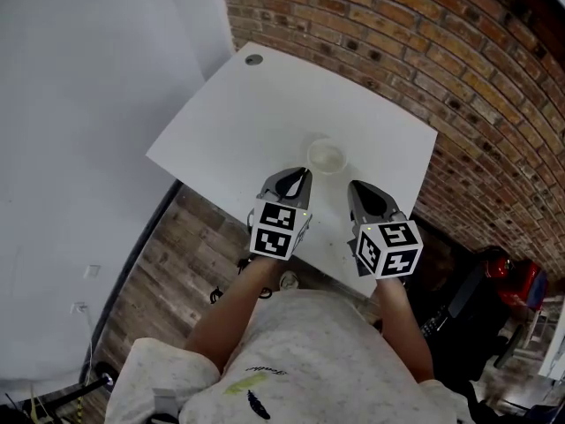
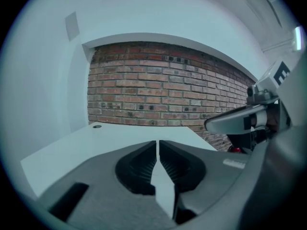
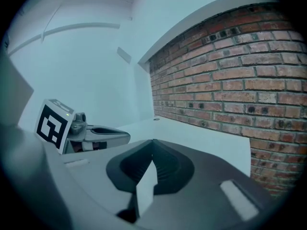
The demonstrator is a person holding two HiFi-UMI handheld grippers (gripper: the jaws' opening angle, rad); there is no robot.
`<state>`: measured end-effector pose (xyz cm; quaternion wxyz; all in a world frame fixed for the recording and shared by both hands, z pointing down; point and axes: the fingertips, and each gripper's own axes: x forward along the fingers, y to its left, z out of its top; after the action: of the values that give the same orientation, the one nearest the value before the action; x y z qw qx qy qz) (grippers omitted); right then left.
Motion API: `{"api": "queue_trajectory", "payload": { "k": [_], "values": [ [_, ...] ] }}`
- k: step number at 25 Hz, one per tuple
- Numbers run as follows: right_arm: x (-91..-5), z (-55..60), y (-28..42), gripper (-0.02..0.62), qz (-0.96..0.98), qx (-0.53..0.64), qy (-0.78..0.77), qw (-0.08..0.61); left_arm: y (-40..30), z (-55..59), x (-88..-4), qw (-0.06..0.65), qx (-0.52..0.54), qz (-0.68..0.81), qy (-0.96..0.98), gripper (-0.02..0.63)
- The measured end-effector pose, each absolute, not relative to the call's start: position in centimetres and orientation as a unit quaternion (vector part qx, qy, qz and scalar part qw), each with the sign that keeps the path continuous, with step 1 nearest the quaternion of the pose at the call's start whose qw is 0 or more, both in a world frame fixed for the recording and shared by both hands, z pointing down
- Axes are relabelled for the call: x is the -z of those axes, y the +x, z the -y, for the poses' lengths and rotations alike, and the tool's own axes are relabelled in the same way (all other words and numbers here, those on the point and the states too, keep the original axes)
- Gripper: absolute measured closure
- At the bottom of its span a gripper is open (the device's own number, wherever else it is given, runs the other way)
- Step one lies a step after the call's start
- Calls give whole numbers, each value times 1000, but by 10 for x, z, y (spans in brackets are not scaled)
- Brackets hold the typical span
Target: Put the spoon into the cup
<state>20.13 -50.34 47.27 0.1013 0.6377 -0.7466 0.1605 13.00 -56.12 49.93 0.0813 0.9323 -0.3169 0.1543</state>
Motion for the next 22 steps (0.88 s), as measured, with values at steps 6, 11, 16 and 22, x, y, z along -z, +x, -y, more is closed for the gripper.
{"api": "queue_trajectory", "payload": {
  "k": [6,11,16,22],
  "values": [
    [-466,486,201,586,760,-157,625,90,127,540,-487,74,-144,335,928,600],
    [-461,470,204,586,767,-148,618,84,126,523,-477,67,-136,346,926,609],
    [-457,453,210,586,772,-136,615,83,129,506,-472,65,-132,351,925,609],
    [-460,437,214,586,773,-137,614,77,131,487,-475,64,-136,350,924,609]
  ]
}}
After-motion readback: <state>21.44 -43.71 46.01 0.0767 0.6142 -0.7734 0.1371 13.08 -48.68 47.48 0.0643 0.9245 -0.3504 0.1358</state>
